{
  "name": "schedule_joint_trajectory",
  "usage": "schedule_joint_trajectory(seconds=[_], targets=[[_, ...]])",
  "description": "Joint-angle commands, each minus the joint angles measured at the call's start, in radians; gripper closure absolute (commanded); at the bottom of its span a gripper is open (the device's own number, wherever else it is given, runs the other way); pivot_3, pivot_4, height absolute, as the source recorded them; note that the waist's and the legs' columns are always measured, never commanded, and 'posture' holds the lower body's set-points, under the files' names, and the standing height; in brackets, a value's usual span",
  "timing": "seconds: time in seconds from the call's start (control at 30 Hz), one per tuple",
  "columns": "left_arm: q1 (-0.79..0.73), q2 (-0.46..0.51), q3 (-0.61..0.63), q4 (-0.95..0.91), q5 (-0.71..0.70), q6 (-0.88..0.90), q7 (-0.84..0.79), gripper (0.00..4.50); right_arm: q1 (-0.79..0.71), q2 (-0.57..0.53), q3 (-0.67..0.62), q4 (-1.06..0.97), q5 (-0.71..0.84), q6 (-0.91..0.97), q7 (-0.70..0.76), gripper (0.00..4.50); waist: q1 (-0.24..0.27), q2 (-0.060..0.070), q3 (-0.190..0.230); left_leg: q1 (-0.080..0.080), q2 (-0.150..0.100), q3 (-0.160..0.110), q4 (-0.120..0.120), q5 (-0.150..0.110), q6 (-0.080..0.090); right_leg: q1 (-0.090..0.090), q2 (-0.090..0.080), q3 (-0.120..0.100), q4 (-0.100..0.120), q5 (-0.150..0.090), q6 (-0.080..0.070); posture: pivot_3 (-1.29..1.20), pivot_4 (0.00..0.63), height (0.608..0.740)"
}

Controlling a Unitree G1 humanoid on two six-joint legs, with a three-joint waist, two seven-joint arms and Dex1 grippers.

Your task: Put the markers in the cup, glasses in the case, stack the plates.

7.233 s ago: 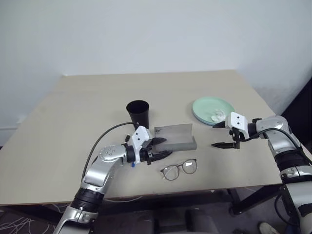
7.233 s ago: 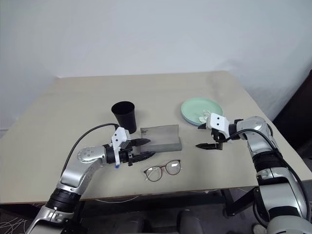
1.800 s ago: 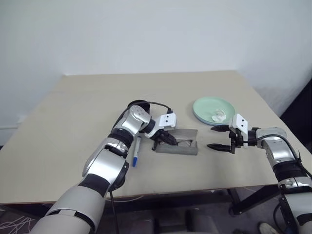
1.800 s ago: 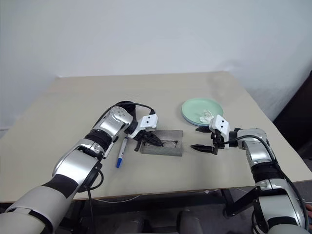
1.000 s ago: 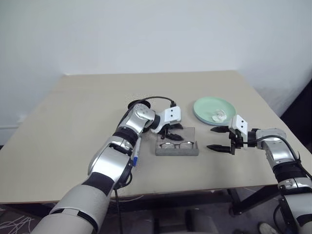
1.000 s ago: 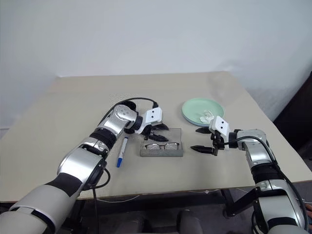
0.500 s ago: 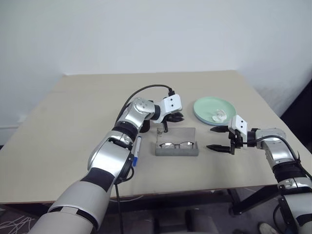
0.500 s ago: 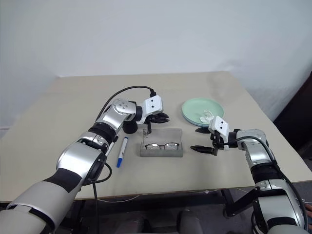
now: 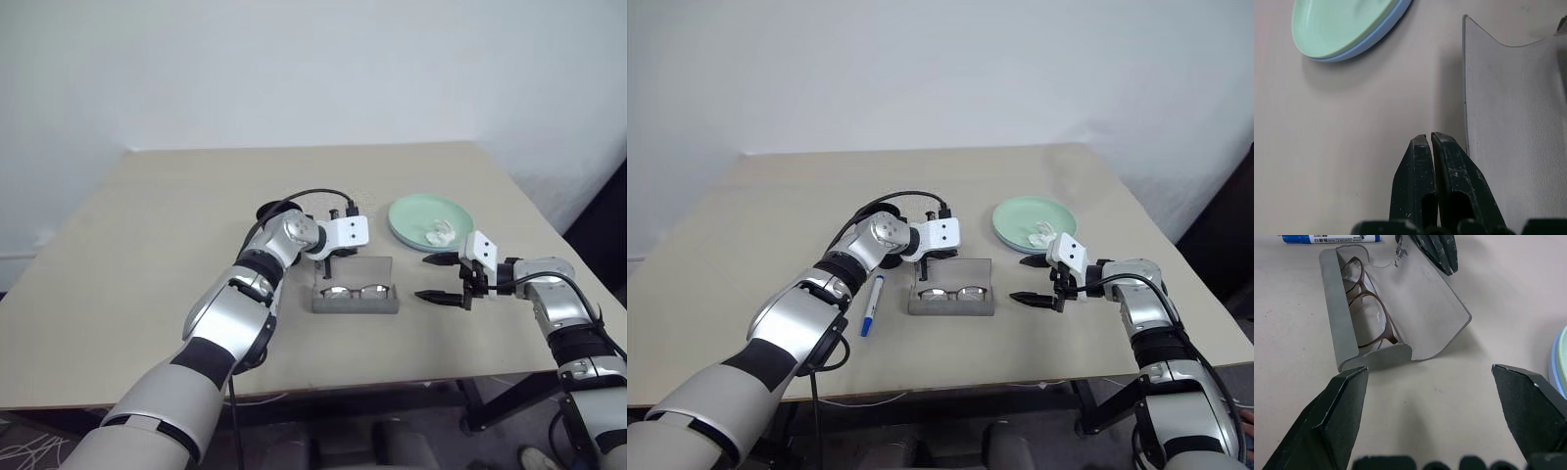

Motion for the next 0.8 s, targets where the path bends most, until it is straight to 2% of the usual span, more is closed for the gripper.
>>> schedule_joint_trajectory(seconds=[0.03,0.33,0.47,0.8], targets=[[-0.009,0.010,-0.009,-0.002,0.009,0.014,-0.065,4.43,-0.026,-0.004,-0.023,-0.020,0.012,-0.007,-0.004,0.13,0.000,0.000,0.000,0.000,0.000,0.000,0.000,0.000,0.000,0.000,0.000,0.000,0.000,0.000,0.000,0.00,0.000,0.733],[-0.011,0.027,0.069,-0.031,-0.076,0.061,-0.217,4.43,-0.027,-0.004,-0.025,-0.022,0.015,-0.006,-0.007,0.13,0.000,0.000,0.000,0.000,0.000,0.000,0.000,0.000,0.000,0.000,0.000,0.000,0.000,0.000,-0.001,0.00,0.000,0.733],[-0.001,0.047,0.098,-0.070,-0.130,0.072,-0.357,4.43,-0.030,-0.004,-0.025,-0.019,0.015,-0.007,-0.006,0.13,-0.001,0.000,0.000,0.000,0.000,0.000,0.000,0.000,0.000,0.000,0.000,0.000,0.000,-0.001,-0.001,0.00,0.000,0.733],[0.107,0.079,0.062,-0.220,-0.146,0.073,-0.516,4.43,-0.047,0.002,-0.022,0.001,0.011,-0.014,-0.004,0.13,0.000,0.000,0.000,0.000,0.000,0.000,0.000,0.000,0.000,0.000,0.000,0.000,0.000,-0.001,-0.001,0.00,0.000,0.733]])
